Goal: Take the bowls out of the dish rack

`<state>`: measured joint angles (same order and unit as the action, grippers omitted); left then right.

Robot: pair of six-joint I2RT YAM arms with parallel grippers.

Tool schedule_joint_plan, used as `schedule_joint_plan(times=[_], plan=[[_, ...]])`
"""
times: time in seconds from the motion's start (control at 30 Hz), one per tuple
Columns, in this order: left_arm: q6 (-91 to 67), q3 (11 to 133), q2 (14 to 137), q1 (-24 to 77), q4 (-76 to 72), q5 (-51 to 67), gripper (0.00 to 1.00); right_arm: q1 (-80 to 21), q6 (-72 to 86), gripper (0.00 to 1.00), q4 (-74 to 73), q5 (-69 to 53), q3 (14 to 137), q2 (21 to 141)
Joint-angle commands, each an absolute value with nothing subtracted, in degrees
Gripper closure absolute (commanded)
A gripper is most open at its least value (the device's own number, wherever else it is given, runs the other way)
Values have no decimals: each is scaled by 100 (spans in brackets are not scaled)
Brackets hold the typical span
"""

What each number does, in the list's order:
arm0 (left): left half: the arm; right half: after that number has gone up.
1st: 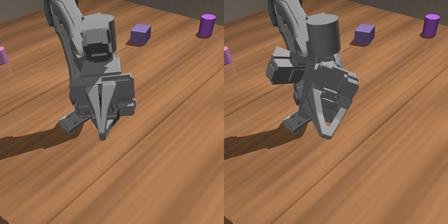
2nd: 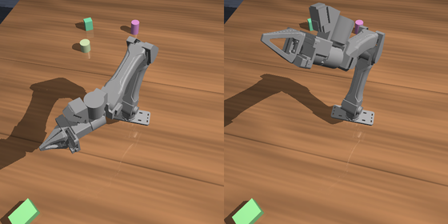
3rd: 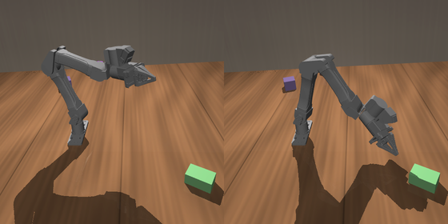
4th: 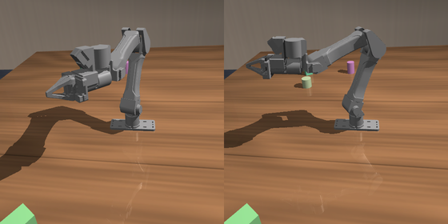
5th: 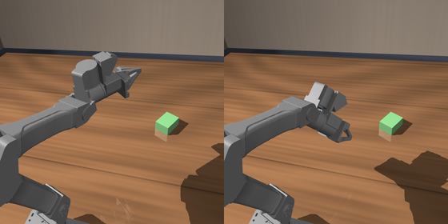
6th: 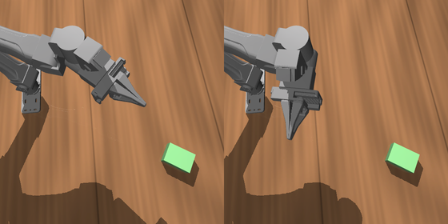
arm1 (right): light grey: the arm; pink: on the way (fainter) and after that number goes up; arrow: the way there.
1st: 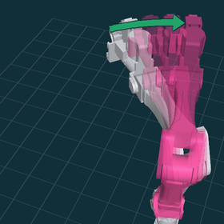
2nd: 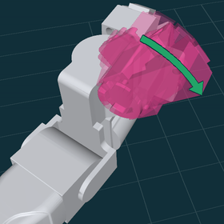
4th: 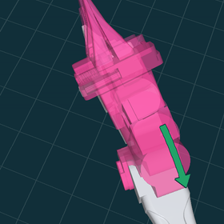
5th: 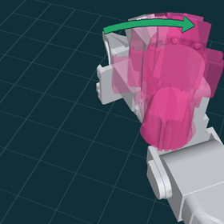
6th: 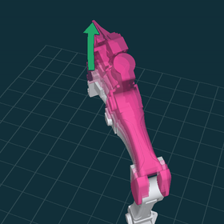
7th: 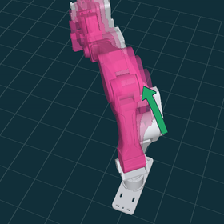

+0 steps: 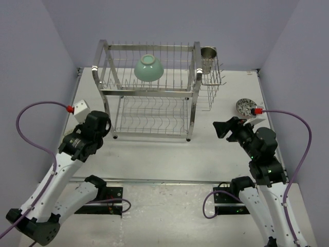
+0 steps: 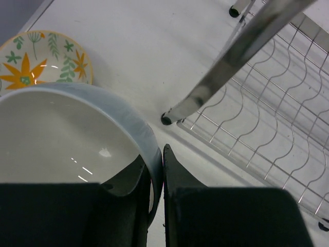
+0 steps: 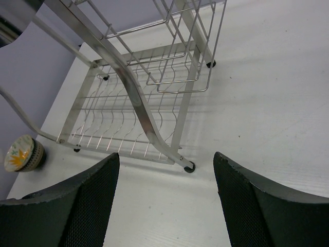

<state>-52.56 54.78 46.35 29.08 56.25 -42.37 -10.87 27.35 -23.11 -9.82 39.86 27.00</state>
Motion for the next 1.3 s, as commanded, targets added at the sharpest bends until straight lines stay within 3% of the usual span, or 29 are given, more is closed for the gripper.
schedule_joint_plan(times=[0.0,0.17,0.47,1.27], plan=[[-3905,5502,4807,2094,4448,-3448,100,-1099,2689,25,-2188,-1081,3973,2672],[-3350,5388,5263,777,4026,-2683,100,-1099,2681,25,-2189,-1099,3973,2672],[-2866,5159,6010,-183,3832,-2584,100,-1099,2690,25,-2188,-1134,3990,2698],[-2654,5203,7374,-1169,3560,-2373,100,-1099,2698,25,-2224,-1072,3955,2540]])
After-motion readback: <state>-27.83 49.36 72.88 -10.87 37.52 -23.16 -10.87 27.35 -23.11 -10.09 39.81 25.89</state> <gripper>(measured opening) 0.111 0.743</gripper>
